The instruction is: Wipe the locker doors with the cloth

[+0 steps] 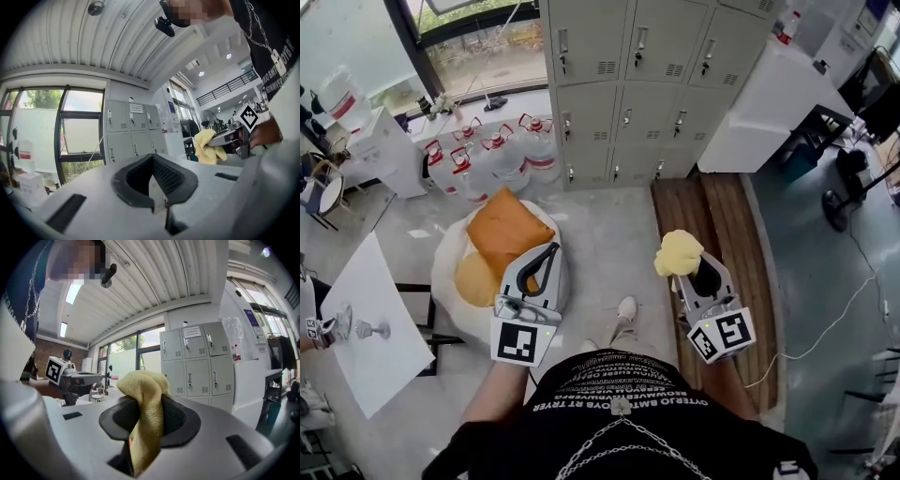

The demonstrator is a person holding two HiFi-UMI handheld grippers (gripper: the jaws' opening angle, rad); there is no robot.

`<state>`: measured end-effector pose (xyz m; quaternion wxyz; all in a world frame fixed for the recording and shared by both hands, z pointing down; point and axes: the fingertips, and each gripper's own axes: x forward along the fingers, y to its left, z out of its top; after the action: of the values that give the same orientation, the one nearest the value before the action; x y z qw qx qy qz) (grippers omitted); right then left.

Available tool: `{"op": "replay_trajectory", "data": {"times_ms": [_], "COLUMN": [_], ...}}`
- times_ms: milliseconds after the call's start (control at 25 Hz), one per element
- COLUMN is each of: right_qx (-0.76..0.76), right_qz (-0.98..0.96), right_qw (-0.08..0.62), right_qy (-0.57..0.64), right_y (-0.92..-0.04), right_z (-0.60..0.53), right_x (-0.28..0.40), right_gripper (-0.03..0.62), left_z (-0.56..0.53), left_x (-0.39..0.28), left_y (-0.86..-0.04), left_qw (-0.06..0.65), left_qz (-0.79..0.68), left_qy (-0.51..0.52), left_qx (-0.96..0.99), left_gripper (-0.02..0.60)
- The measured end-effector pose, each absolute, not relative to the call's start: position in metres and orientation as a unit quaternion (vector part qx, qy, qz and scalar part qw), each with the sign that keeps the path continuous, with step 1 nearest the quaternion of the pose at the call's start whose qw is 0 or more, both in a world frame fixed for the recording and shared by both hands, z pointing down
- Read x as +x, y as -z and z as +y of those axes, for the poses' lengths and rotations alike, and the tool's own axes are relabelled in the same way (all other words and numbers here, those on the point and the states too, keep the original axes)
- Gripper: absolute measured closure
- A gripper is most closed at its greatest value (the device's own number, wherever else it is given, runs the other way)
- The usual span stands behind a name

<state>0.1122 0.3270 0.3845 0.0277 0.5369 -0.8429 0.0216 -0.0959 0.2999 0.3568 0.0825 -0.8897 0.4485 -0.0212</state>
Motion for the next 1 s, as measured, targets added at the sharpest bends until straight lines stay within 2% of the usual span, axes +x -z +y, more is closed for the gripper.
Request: {"op": "replay_trajectory", "data": {"times_ms": [1000], "right_qx": [0.498], "right_qz": [-0.864], "right_qw": [0.002], "right_qy": [-0.069], "right_y": [-0.382], "right_z": [0.186], "right_x": [0.154], "right_gripper": [0.484], "left_z": [0.169], "left_x": [-0.047], "left_y": [-0.349], "left_qw": [0.073], "left_qz": [0.466], "left_qy": [0.009], "left_qx": [-0.882], "left_gripper": [0.575]}}
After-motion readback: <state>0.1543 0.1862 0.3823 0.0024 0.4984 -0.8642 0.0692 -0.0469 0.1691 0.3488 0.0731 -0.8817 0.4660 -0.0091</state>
